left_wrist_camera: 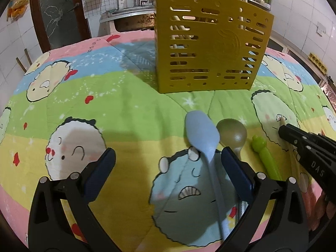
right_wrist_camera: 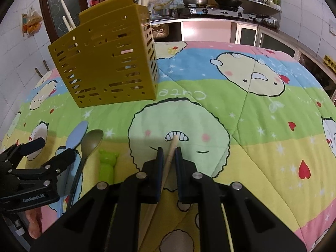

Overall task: Organize utensils
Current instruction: 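Close the left tool on the blue spatula while the right tool grasps a chopstick, then lift the blue spatula and chopstick and carry them above the holder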

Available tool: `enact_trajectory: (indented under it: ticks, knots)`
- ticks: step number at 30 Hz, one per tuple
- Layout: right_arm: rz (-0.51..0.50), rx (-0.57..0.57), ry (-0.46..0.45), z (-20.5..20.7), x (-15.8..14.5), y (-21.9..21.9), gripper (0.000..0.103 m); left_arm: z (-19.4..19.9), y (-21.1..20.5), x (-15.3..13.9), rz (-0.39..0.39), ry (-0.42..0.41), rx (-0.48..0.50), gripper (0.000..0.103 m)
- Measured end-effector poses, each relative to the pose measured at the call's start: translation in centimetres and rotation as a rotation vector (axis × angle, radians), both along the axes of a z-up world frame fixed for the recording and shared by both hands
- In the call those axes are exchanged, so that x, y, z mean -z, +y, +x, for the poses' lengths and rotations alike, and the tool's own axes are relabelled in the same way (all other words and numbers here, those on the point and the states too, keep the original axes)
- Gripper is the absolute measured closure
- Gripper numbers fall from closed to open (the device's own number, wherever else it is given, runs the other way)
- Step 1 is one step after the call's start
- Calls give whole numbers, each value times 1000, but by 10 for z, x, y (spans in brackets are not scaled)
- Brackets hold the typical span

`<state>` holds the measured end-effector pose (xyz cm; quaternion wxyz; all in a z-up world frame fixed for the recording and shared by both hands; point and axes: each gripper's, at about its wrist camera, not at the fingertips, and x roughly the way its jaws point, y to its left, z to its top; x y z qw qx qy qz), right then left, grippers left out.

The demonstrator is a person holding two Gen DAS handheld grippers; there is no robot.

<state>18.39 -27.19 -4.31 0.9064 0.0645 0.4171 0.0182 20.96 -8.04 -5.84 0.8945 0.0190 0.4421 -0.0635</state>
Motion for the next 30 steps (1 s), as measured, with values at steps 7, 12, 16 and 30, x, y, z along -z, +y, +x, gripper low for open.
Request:
enact_trajectory:
  ticks: [7, 12, 16, 30]
  knots:
    - [12, 9, 2, 0, 0, -1, 91, 13, -8, 4, 1, 35, -2, 17]
    - [15, 16, 8, 3, 2, 2, 92, 25, -11, 3, 3, 54, 7, 33]
    - [16, 26, 6, 3, 2, 4, 92, 32, -17, -2, -7, 74, 29, 52]
    - [53, 43, -93, -8, -15, 7, 95, 28, -6, -8, -60, 57, 21, 70]
